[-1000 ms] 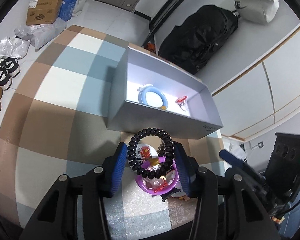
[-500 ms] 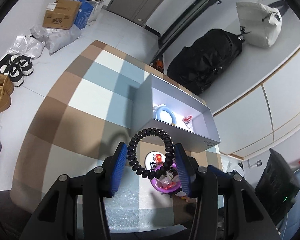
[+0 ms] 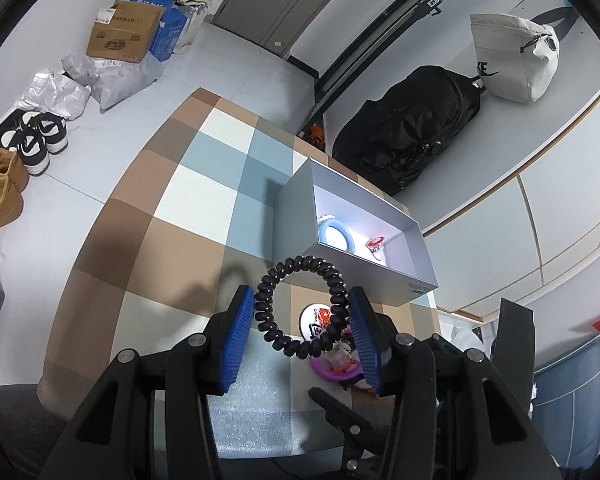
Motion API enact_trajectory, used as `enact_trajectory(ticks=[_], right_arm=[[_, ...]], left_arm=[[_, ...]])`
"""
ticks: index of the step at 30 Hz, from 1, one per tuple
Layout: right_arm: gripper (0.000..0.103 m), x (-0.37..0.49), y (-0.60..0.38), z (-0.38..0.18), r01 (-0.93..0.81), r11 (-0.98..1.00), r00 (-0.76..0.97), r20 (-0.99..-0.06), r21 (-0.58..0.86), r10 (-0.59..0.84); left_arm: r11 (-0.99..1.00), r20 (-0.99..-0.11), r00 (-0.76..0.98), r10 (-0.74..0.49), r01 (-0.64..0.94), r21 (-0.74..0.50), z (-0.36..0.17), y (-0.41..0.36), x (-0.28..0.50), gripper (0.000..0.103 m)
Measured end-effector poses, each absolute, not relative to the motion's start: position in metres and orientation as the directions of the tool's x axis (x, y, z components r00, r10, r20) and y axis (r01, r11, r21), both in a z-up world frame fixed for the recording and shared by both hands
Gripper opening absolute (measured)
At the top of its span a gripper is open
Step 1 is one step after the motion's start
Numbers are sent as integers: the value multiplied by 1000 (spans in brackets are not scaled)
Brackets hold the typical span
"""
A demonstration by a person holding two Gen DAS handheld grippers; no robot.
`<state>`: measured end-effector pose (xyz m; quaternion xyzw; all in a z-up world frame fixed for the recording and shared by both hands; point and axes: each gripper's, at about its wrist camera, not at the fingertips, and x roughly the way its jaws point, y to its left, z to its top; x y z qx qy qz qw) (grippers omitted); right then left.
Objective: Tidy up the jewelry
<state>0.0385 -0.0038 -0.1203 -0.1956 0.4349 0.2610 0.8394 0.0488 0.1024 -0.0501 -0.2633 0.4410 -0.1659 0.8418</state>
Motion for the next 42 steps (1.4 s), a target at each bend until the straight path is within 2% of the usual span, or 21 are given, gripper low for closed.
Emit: enact_trajectory(ticks=[9, 11, 15, 20, 21, 30, 35, 42], right_arm=[[72, 46, -2, -121, -592, 802, 476, -837, -80, 268], [66, 45, -1, -120, -586, 806, 480, -836, -81, 265], [60, 47, 1, -118, -583, 808, 479, -841, -89, 253], [45, 48, 0, -115, -578, 810, 483, -842, -101, 240], [45, 49, -1, -115, -576, 811, 483, -843, -102, 237], [44, 54, -11, -106, -553, 832, 468, -837, -28, 283], [30, 57, -19, -98, -533, 845, 464, -823, 37, 329], [29, 62, -36, -94, -511, 838, 413, -801, 189, 432]], left_arm=[[797, -652, 545, -527, 50, -602, -51, 102, 51, 42], [798, -654, 540, -530, 57, -600, -51, 101, 51, 42], [802, -652, 549, -523, 59, -594, -49, 102, 50, 42], [790, -646, 548, -531, 44, -612, -50, 104, 52, 42], [789, -646, 547, -532, 45, -612, -50, 104, 52, 42], [792, -649, 542, -533, 50, -609, -50, 101, 53, 42], [793, -654, 538, -533, 47, -608, -50, 99, 54, 42], [796, -657, 535, -531, 48, -604, -51, 97, 54, 42]])
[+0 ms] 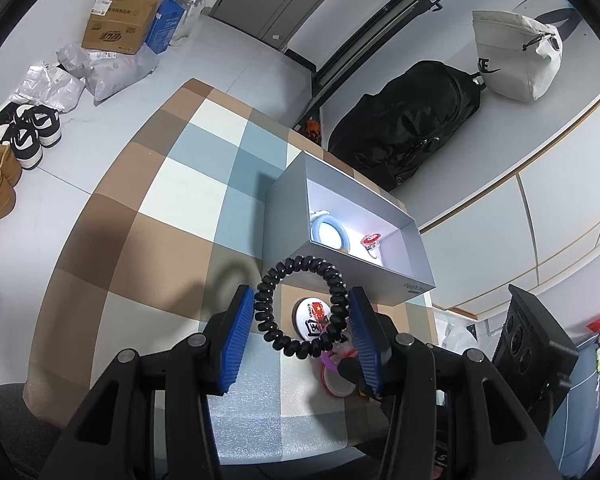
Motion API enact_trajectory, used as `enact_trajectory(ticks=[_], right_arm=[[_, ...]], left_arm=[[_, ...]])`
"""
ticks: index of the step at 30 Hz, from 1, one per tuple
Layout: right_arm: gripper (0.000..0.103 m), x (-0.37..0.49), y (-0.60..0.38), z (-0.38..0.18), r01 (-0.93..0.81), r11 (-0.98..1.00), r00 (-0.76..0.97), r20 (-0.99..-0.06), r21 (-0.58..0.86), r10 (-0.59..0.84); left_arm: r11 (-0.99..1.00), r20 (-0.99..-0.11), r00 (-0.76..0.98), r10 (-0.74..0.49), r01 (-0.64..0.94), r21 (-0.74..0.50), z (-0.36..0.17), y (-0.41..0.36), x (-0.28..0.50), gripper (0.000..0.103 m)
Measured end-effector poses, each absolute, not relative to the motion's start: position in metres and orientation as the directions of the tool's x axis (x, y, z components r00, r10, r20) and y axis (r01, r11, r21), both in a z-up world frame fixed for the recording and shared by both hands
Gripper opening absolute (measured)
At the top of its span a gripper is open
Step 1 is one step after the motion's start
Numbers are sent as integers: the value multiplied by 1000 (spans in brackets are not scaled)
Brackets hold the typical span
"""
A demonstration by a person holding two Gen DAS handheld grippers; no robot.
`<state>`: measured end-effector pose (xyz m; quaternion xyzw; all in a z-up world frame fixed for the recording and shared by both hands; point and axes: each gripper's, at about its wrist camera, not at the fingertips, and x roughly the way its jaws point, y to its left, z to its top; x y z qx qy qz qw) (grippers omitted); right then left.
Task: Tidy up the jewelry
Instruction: 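Grasp the purple ring with the Kuromi charm using the right tool, then lower the black bracelet with the left tool while the right tool lowers the purple ring into the box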
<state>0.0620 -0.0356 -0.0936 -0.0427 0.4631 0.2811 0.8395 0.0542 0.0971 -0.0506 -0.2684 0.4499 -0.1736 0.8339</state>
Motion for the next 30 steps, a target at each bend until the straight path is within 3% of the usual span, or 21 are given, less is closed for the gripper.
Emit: enact_trajectory(ticks=[22, 30], right_arm=[[25, 69, -76, -67, -393, 759, 407, -641, 519, 650], [25, 72, -97, -56, -366, 743, 437, -601, 561, 669]], left_arm=[[806, -673, 515, -531, 61, -589, -54, 84, 57, 42], [834, -670, 547, -501, 100, -542, -45, 71, 54, 42]])
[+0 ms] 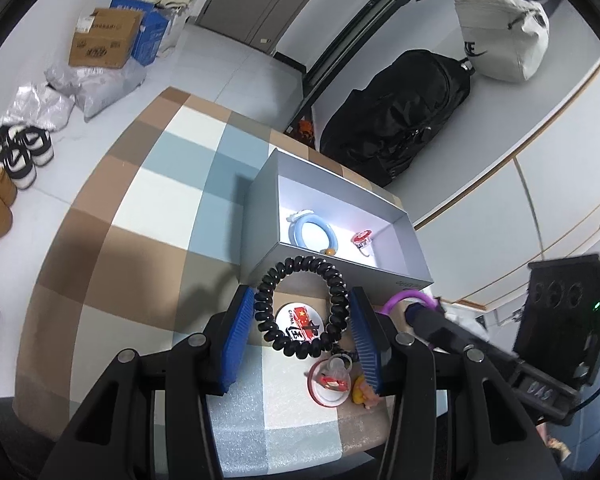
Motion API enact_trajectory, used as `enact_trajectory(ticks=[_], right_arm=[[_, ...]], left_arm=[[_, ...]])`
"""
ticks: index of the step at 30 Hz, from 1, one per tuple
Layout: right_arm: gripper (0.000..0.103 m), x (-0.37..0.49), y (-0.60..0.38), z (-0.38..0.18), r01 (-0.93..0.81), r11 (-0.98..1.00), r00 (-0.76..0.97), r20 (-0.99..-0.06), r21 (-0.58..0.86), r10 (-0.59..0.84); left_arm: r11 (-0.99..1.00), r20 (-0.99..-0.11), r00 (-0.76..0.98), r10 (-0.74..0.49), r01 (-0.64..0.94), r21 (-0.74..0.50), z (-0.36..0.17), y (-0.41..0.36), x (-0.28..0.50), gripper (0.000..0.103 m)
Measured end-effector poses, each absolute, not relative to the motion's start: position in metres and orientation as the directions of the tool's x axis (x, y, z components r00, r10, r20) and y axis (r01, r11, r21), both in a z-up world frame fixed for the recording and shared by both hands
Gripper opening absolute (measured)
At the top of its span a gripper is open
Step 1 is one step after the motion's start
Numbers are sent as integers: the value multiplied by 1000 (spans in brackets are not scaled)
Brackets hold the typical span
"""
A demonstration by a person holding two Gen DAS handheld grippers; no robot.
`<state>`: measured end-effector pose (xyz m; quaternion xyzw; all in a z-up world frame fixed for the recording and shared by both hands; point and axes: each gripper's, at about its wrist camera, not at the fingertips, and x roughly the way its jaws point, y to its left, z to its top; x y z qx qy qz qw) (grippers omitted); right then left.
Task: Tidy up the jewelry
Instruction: 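Lower the black bracelet with the left tool while the right tool lowers the purple ring into the box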
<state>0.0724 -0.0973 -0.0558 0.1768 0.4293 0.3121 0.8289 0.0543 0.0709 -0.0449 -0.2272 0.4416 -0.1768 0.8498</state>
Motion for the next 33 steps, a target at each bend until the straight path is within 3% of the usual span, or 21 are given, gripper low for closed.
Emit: enact_trajectory(ticks=[18, 33], right_arm=[[22, 108, -121, -17, -416, 721, 487, -534, 554, 691], [22, 162, -131, -35, -375, 751, 496, -567, 543, 658]], left_arm=[[910, -675, 614, -409, 217, -354, -8, 25, 87, 42], [919, -736, 552, -392, 260, -295, -26, -1, 131, 42]])
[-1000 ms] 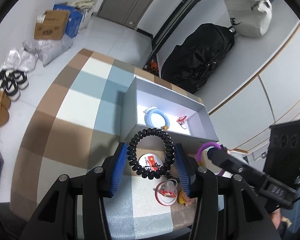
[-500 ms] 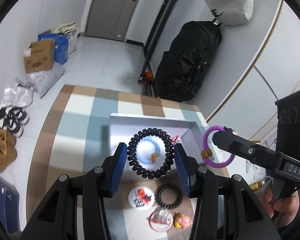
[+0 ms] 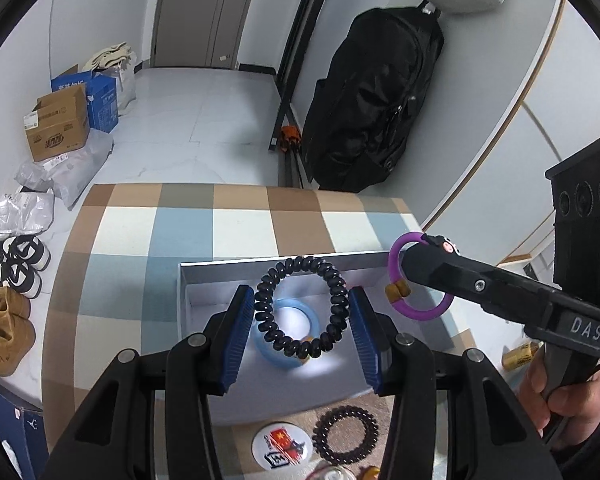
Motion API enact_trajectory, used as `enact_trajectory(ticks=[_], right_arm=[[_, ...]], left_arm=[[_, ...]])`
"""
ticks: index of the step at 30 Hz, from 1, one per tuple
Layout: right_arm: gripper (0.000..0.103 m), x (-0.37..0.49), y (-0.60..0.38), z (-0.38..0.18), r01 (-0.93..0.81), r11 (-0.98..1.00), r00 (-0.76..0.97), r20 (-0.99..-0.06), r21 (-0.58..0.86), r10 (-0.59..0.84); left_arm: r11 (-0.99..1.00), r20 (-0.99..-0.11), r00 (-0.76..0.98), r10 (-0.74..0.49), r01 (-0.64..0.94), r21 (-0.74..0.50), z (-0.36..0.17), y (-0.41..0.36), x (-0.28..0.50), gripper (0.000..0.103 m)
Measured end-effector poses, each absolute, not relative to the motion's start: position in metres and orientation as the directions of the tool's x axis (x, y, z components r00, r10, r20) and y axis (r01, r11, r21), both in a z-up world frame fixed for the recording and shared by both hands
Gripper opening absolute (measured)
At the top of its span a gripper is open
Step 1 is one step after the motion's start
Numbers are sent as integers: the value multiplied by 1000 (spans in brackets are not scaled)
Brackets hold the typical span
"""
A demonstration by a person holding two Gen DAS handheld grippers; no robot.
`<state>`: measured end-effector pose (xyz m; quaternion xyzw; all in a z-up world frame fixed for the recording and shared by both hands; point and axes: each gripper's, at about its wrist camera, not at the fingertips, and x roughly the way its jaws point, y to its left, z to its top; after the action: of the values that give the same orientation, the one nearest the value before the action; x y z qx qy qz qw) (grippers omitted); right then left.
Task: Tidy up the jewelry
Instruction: 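Lower the black bracelet with the left tool while the right tool lowers the purple ring into the box, then open both tools and withdraw them from the silver box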
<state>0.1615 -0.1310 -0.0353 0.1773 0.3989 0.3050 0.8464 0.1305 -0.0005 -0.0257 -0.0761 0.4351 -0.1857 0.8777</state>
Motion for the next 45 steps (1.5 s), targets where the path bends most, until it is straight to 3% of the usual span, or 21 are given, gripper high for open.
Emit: enact_trajectory(ticks=[13, 15, 17, 21, 22, 28, 31, 38, 45], right_arm=[[25, 176, -125, -49, -354, 814, 467, -667, 460, 580], [31, 178, -125, -50, -350, 817, 464, -672, 459, 577], [50, 179, -125, -50, -347, 821, 463, -679, 453, 570], [61, 173, -126, -44, -379, 810, 465, -665, 447, 585], [71, 172, -126, -43, -388, 806, 458, -665, 447, 590], [73, 167, -133, -41, -368, 813, 483, -654, 452, 582], [76, 163, -139, -36, -359, 815, 512, -633, 456, 580], [98, 149, -152, -22, -330, 845, 623, -575, 421, 530], [103, 132, -158, -10, -309, 873, 705, -525, 377, 477]], left_arm=[[900, -749, 499, -436, 255, -354, -37, -1, 146, 42], [891, -748, 485, -454, 262, -371, -38, -2, 146, 42], [885, -750, 470, -465, 259, -386, -39, -2, 149, 43], [884, -756, 459, -467, 246, -397, -42, -2, 150, 46], [883, -756, 456, -469, 246, -399, -42, -3, 151, 49], [873, -742, 461, -487, 250, -418, -41, -1, 147, 74], [878, -741, 471, -478, 245, -411, -41, 1, 147, 75], [897, -722, 536, -437, 207, -390, -32, 15, 136, 75], [927, -715, 597, -363, 159, -339, -25, 25, 118, 75]])
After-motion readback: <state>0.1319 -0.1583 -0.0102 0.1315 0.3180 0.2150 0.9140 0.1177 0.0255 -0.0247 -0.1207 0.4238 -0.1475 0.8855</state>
